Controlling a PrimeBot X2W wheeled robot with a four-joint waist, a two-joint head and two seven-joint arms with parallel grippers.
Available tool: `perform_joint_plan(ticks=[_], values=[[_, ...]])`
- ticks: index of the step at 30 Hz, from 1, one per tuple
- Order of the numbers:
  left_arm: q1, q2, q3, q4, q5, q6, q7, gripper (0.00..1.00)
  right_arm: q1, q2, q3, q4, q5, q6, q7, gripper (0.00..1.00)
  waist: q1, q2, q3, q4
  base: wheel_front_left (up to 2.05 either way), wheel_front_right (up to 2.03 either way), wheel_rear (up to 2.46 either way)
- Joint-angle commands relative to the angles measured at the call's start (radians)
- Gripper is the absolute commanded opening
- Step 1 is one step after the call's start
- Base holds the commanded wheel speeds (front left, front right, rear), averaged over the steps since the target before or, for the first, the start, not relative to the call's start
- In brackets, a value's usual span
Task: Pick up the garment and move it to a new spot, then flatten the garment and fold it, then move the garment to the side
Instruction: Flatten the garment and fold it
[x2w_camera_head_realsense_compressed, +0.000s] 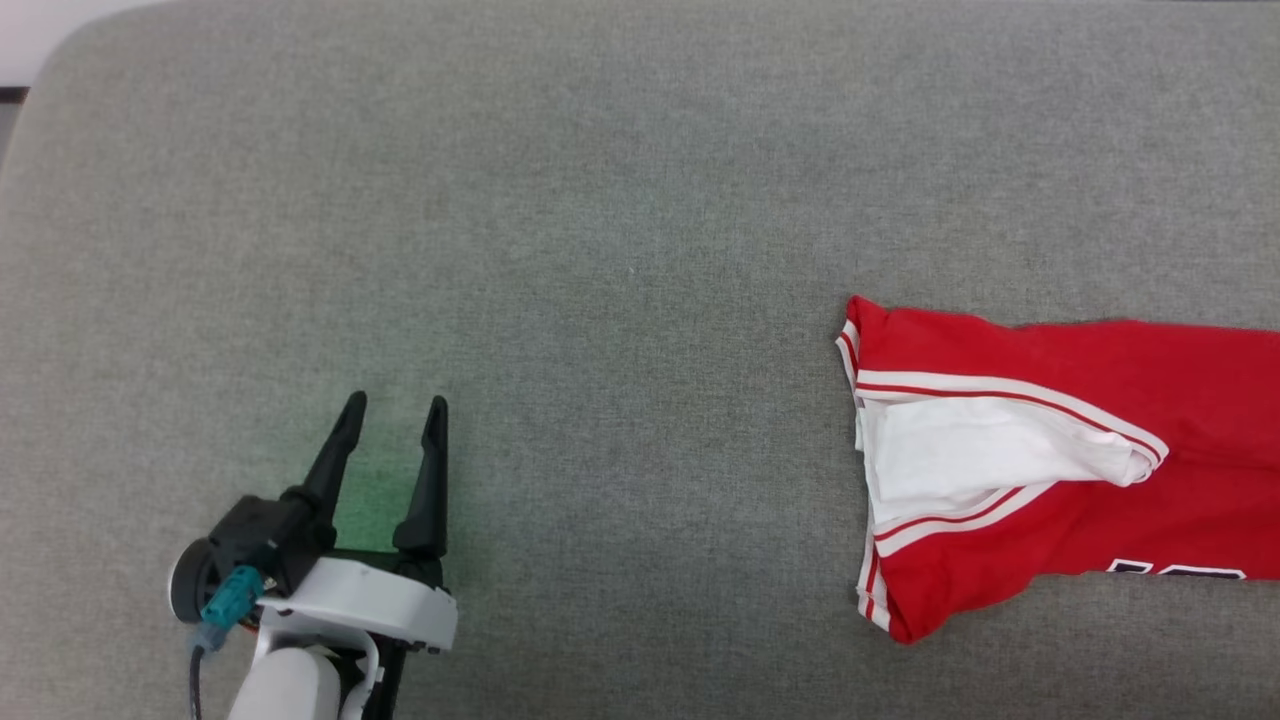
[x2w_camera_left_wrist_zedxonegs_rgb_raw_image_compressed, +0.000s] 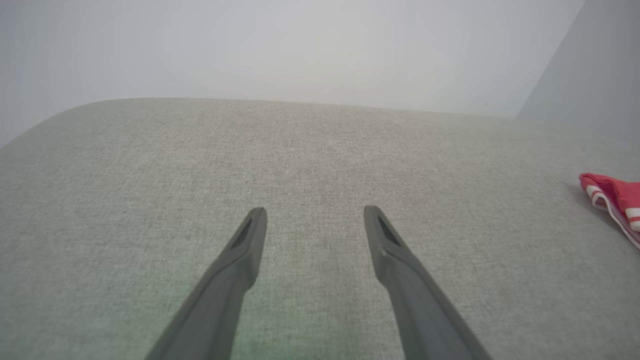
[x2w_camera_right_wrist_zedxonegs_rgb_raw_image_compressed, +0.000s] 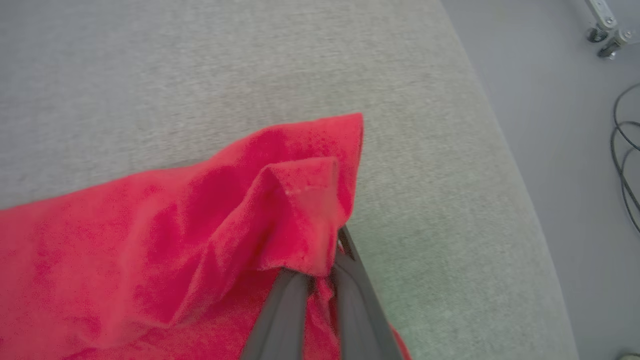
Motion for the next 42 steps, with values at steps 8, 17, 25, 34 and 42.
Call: perform_joint_plan(ticks=[8,17,25,34,42], values=[[0.024,-0.013,0.01,0.02,-0.011,-0.006,0.001,1.0,0.1,0.077,0.117,-0.335,0.076,-0.002,0.102,0.0,0.0,0.0,-0.054,-0.004,0.0,0.0,0.0],[0.042,-0.038,0.006,0.035,-0.03,-0.007,0.001,1.0,0.148,0.191,0.273,-0.786,0.088,-0.002,0.257,0.0,0.0,0.0,-0.088,0.01,0.0,0.0,0.0],[0.034,-0.055,-0.011,0.038,-0.056,-0.007,0.001,1.0,0.045,0.263,0.425,-0.864,0.052,-0.002,0.315,0.0,0.0,0.0,-0.084,0.046,0.0,0.0,0.0],[0.022,-0.063,-0.028,0.044,-0.071,-0.007,0.001,1.0,-0.001,0.299,0.552,-0.765,0.012,-0.002,0.3,0.0,0.0,0.0,-0.069,0.079,0.0,0.0,0.0],[0.015,-0.068,-0.048,0.051,-0.09,-0.007,0.001,1.0,-0.018,0.346,0.619,-0.643,0.021,-0.002,0.227,0.0,0.0,0.0,-0.073,0.084,0.0,0.0,0.0]])
